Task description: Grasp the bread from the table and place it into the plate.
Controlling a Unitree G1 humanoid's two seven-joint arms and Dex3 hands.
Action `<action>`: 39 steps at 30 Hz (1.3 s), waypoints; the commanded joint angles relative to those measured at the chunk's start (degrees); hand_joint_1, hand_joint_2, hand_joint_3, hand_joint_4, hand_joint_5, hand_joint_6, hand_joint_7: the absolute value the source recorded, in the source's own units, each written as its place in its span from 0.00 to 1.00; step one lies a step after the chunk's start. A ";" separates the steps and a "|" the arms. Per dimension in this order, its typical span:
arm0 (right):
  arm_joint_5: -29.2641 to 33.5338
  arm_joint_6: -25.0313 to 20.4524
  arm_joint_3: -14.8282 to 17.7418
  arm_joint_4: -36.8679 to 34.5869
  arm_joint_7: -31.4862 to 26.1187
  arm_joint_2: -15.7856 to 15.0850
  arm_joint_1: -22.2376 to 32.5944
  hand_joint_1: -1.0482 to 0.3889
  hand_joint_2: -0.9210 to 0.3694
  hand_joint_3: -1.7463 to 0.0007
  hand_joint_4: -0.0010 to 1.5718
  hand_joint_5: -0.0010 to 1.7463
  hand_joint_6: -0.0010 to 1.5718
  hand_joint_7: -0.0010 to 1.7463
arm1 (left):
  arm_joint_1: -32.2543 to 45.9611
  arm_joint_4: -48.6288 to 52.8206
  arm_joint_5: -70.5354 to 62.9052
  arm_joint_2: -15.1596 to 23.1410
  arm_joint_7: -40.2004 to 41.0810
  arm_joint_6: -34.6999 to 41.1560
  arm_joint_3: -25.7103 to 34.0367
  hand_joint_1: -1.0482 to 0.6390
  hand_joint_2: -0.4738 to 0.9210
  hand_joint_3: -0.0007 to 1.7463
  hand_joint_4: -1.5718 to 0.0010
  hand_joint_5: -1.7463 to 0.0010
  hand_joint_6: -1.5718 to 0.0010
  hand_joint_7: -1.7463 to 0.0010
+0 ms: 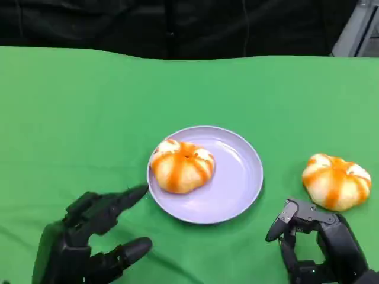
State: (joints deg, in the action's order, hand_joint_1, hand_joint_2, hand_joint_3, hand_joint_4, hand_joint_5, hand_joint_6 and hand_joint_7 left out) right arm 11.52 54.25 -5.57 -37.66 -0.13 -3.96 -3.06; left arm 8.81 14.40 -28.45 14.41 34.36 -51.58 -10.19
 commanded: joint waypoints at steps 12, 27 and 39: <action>-4.02 1.23 0.05 2.71 2.64 -0.49 1.99 0.30 0.49 0.14 0.54 1.00 0.52 0.85 | 2.67 6.40 14.79 -6.28 -10.21 -9.15 4.60 0.61 0.65 0.70 0.45 0.10 0.46 0.22; -4.79 1.14 0.27 5.99 3.56 -0.30 4.56 0.30 0.50 0.14 0.53 0.99 0.52 0.85 | 4.56 5.77 23.00 -11.05 -20.79 -9.02 6.69 0.61 0.66 0.66 0.47 0.08 0.48 0.23; -2.68 0.48 0.47 5.55 2.82 -0.63 3.81 0.30 0.49 0.13 0.55 1.00 0.52 0.85 | 4.34 5.62 23.38 -12.63 -24.57 -8.57 9.28 0.61 0.64 0.71 0.45 0.09 0.47 0.23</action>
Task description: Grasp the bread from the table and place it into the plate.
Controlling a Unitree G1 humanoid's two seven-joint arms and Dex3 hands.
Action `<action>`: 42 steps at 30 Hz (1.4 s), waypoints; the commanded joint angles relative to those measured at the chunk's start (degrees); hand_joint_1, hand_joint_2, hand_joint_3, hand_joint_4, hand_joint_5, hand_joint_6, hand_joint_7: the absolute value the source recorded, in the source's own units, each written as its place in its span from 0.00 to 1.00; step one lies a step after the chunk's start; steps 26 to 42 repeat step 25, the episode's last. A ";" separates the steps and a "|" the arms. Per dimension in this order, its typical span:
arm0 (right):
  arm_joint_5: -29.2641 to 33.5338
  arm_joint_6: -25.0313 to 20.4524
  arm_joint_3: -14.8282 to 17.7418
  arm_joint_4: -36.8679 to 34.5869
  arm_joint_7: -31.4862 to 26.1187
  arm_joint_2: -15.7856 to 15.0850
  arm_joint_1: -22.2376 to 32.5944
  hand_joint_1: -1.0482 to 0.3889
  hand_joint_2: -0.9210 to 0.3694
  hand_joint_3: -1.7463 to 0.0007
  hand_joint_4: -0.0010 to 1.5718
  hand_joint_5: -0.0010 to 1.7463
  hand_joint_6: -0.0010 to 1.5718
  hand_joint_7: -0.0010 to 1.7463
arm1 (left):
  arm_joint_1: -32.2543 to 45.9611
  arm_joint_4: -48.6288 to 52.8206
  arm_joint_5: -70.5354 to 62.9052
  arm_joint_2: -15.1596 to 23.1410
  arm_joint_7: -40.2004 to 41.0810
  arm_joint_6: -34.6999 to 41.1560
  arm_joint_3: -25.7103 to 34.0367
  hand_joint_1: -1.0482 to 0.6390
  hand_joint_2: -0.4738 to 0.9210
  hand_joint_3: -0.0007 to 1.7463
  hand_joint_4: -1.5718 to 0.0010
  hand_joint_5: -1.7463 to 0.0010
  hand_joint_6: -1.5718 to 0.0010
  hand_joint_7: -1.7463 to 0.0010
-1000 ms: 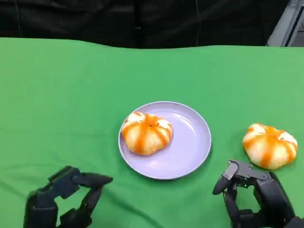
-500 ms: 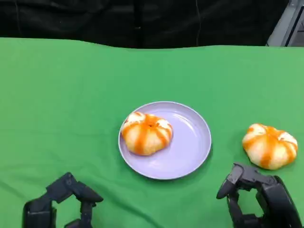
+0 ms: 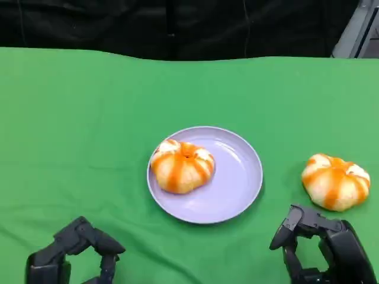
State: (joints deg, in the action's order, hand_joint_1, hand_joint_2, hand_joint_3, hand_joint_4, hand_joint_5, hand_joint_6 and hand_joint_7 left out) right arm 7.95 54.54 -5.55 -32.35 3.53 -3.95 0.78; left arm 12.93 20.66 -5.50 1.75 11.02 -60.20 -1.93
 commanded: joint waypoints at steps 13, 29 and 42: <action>1.41 1.20 0.36 -0.72 -1.09 -0.56 -0.27 0.27 0.45 0.18 0.56 0.99 0.54 0.84 | 0.27 0.32 2.44 -1.19 -4.75 -1.37 1.48 0.64 0.64 0.70 0.45 0.09 0.47 0.25; 0.65 2.08 0.21 -1.60 -0.54 -0.46 -0.40 0.29 0.46 0.16 0.57 0.99 0.54 0.84 | 0.50 0.42 2.28 -1.35 -5.42 -1.64 1.99 0.63 0.62 0.71 0.46 0.09 0.47 0.25; 0.65 2.08 0.21 -1.60 -0.54 -0.46 -0.40 0.29 0.46 0.16 0.57 0.99 0.54 0.84 | 0.50 0.42 2.28 -1.35 -5.42 -1.64 1.99 0.63 0.62 0.71 0.46 0.09 0.47 0.25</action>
